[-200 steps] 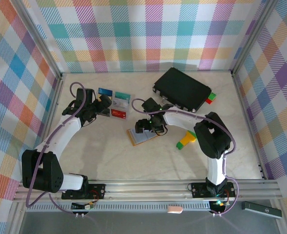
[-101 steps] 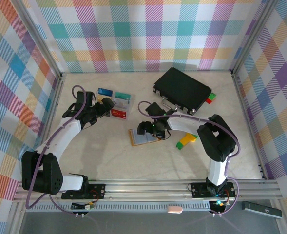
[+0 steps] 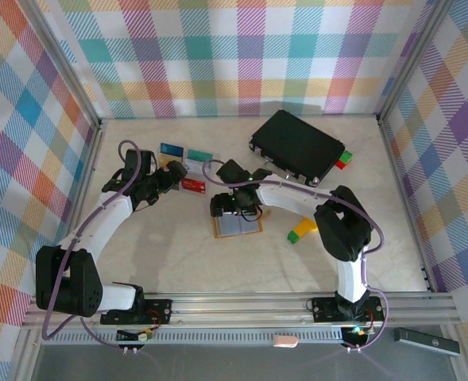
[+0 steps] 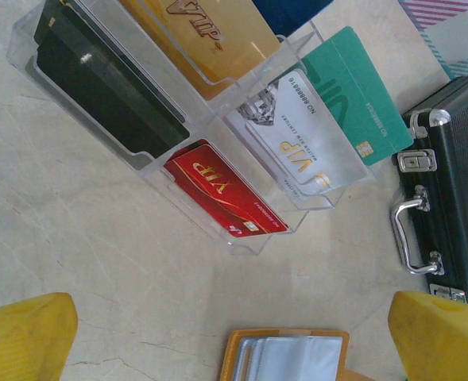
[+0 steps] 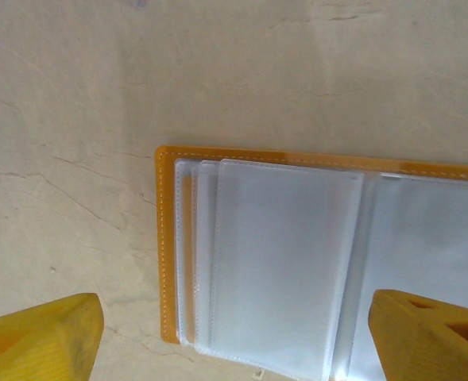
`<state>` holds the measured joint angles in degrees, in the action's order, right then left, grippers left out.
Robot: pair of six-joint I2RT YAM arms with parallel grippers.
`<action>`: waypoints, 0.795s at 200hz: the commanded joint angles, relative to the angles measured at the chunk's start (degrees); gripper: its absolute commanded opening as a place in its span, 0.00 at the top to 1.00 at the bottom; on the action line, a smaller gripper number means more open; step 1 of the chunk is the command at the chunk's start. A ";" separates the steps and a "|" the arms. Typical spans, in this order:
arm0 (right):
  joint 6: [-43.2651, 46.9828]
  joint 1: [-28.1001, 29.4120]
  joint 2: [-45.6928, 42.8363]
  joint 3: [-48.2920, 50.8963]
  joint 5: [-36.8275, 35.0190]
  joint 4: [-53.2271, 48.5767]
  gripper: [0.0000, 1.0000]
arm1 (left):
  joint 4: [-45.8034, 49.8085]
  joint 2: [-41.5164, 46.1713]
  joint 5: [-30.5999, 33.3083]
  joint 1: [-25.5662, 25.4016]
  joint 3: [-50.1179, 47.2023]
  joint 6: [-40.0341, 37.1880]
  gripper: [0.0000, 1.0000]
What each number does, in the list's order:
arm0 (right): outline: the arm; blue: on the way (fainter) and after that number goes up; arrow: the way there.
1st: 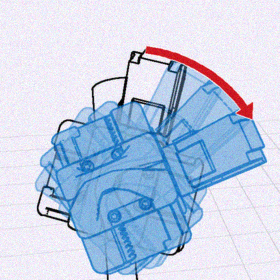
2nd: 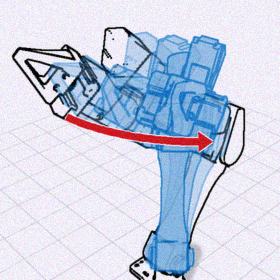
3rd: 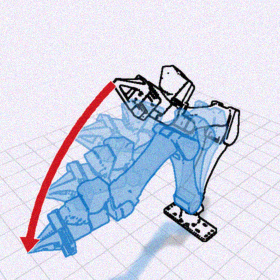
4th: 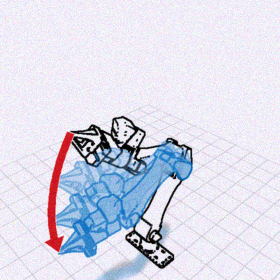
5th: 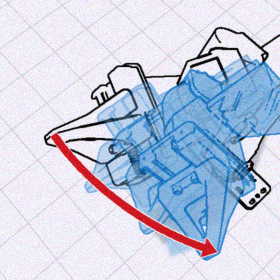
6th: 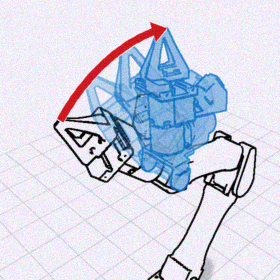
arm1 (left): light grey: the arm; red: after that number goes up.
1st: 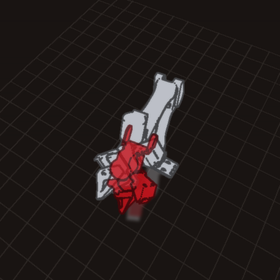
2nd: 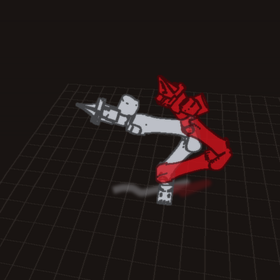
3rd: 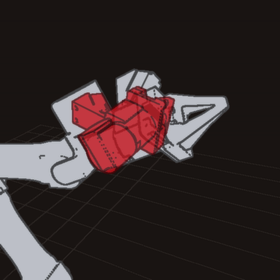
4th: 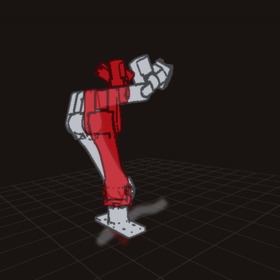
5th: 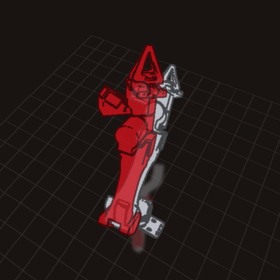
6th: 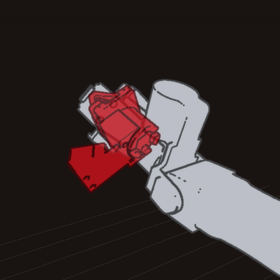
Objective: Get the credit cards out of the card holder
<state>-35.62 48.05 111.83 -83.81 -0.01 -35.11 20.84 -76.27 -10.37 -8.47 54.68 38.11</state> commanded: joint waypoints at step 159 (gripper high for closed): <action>2.36 0.29 11.92 -4.04 -4.96 -10.47 0.22 | 2.07 -0.21 1.74 0.70 -0.47 0.79 0.00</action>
<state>-33.58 48.45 119.66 -88.18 -3.01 -41.78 21.04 -76.38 -9.56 -8.47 54.68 38.30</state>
